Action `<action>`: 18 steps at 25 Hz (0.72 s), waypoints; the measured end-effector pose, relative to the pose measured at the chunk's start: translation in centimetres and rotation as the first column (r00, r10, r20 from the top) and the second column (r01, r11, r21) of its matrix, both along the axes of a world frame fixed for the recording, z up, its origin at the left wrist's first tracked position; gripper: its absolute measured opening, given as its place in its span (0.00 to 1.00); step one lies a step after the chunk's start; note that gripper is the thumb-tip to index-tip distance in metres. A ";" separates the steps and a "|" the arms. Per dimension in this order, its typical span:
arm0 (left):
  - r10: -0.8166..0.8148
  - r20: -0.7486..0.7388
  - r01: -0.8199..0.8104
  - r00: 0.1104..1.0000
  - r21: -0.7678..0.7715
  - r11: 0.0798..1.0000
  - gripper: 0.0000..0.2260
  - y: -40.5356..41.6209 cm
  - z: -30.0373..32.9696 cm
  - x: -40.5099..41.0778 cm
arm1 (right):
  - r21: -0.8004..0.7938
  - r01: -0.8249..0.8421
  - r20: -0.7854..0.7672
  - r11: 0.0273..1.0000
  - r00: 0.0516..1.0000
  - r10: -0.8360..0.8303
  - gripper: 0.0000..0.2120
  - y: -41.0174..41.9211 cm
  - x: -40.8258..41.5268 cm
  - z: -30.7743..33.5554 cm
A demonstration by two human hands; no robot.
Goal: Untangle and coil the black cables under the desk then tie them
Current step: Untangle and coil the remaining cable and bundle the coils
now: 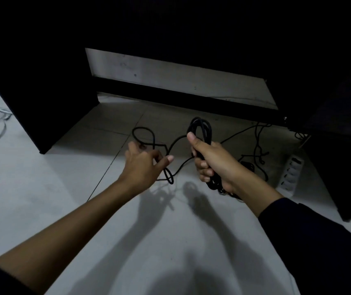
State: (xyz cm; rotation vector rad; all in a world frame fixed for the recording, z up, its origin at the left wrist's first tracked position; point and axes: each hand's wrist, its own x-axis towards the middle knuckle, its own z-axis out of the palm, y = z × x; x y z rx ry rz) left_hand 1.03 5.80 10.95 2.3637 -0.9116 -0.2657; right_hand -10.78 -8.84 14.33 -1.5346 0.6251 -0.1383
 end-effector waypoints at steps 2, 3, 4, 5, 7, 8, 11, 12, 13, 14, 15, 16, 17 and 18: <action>0.015 -0.039 -0.010 0.999 0.111 0.994 0.22 0.2 -0.7 0.0 | -0.018 0.023 0.006 1.000 1.000 -0.022 0.27 -0.2 0.1 0.2; 0.023 -0.006 -0.021 1.000 0.178 0.984 0.23 0.3 -1.2 -0.1 | -0.024 0.023 0.009 0.999 1.000 -0.022 0.26 -0.2 0.1 0.2; 0.032 0.024 -0.037 0.999 0.223 0.974 0.24 0.3 -1.6 -0.2 | -0.027 0.021 0.013 0.999 1.000 -0.020 0.26 0.0 0.0 0.2; 0.038 0.036 -0.046 0.999 0.242 0.969 0.23 0.4 -1.9 -0.2 | -0.026 0.020 0.017 0.999 1.000 -0.020 0.26 0.1 0.0 0.2; 0.014 0.046 -0.026 0.999 0.255 0.967 0.18 0.5 -2.4 -0.2 | -0.018 0.029 0.036 0.999 0.999 -0.028 0.25 0.2 0.1 0.4; -0.009 0.048 -0.004 0.999 0.266 0.964 0.16 0.8 -2.7 -0.1 | -0.014 0.037 0.051 0.999 0.998 -0.036 0.24 0.1 0.2 0.7; -0.075 -0.061 0.088 0.995 0.254 0.963 0.25 1.3 -2.9 -0.4 | -0.037 0.048 0.075 0.998 0.996 -0.045 0.24 -0.3 0.4 1.5; -0.112 -0.107 0.137 0.988 0.261 0.956 0.33 1.4 -2.6 -0.8 | -0.054 0.041 0.071 0.998 0.997 -0.037 0.24 -0.4 0.4 1.5; -0.155 -0.145 0.190 0.977 0.279 0.941 0.42 1.3 -2.1 -1.2 | -0.069 0.032 0.064 0.997 0.998 -0.028 0.24 -0.3 0.4 1.4; -0.187 -0.191 0.238 0.964 0.296 0.925 0.48 1.2 -1.3 -1.5 | -0.082 0.027 0.051 0.996 0.998 -0.023 0.24 -0.2 0.3 1.2; -0.204 -0.256 0.278 0.945 0.298 0.913 0.49 1.1 -0.1 -1.9 | -0.090 0.027 0.035 0.996 0.999 -0.024 0.24 0.0 0.3 0.9; -0.214 -0.301 0.303 0.929 0.290 0.908 0.47 0.9 1.1 -2.2 | -0.094 0.032 0.021 0.995 0.999 -0.030 0.24 0.2 0.2 0.7; -0.231 -0.281 0.306 0.932 0.262 0.915 0.42 0.6 2.2 -2.4 | -0.099 0.035 0.015 0.994 0.999 -0.033 0.24 0.2 0.1 0.5; -0.254 -0.165 0.287 0.953 0.221 0.932 0.32 0.3 3.0 -2.3 | -0.108 0.033 0.015 0.994 0.999 -0.031 0.24 0.2 0.1 0.5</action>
